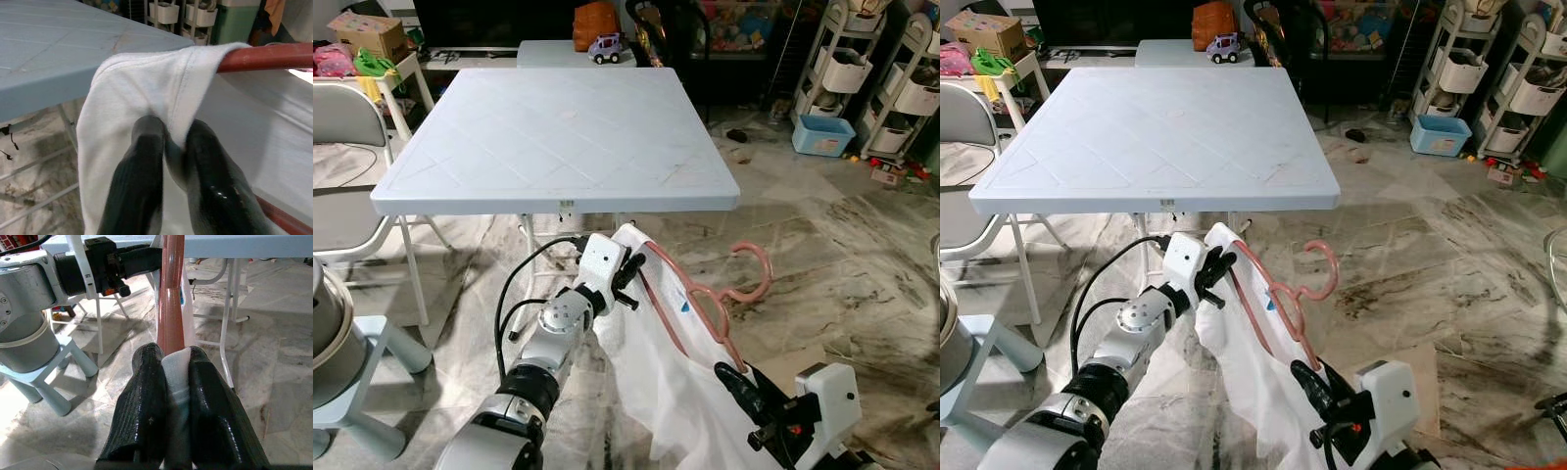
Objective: Hang hanger
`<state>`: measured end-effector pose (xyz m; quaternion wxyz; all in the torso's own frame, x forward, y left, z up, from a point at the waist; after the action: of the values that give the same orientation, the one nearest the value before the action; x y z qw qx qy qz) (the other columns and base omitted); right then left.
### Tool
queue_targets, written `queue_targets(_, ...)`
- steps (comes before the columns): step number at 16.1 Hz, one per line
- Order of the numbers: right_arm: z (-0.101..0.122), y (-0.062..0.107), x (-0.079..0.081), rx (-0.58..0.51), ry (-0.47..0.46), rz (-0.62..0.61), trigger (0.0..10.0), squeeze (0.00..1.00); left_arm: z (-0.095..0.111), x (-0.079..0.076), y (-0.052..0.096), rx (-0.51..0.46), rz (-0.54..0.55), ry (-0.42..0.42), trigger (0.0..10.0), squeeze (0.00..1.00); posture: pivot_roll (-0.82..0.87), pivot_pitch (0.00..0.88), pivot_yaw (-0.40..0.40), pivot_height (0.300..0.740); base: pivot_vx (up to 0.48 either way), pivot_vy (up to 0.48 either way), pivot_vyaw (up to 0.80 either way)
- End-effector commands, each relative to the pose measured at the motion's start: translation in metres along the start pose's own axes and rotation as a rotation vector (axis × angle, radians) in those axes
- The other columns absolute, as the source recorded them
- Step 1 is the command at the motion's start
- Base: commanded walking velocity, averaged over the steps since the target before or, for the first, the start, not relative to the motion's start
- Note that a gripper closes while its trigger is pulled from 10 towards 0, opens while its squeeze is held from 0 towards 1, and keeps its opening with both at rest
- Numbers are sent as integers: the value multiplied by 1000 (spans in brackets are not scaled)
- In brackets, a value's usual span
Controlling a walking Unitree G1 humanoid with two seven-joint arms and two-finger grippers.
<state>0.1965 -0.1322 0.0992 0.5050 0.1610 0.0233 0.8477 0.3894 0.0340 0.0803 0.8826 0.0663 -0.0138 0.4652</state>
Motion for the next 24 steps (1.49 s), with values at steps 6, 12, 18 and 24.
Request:
queue_targets(6,13,1,10,-48,6,44,10000,0,6,12,-3,-1,47,-28,0,0,17,0,-32,740,0,0,0)
queue_targets(12,-9,8,-14,54,103,-47,10000,0,18,38,-3,-15,151,-63,0,0,20,0,-32,740,0,0,0)
queue_targets(18,-25,15,-64,175,327,-275,10000,0,27,41,-6,-36,159,-66,0,0,20,0,-30,740,0,0,0)
queue_targets(24,-21,29,-50,156,294,-164,10000,0,22,42,-5,-17,162,-66,0,0,18,0,-30,740,0,0,0)
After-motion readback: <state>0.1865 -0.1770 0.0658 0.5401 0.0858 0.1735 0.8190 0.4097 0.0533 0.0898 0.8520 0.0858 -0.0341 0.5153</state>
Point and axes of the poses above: a point about 5 cm out from each wrist's last joint towards the gripper, its own y axis pointing back from the gripper into the wrist, its own z axis along the axis of the wrist's last joint, x = y × z, the point moved 6 cm from there along -y, pointing out of the wrist towards the gripper, and after that the axes turned 3 degrees about -y, right-handed, at the moved point
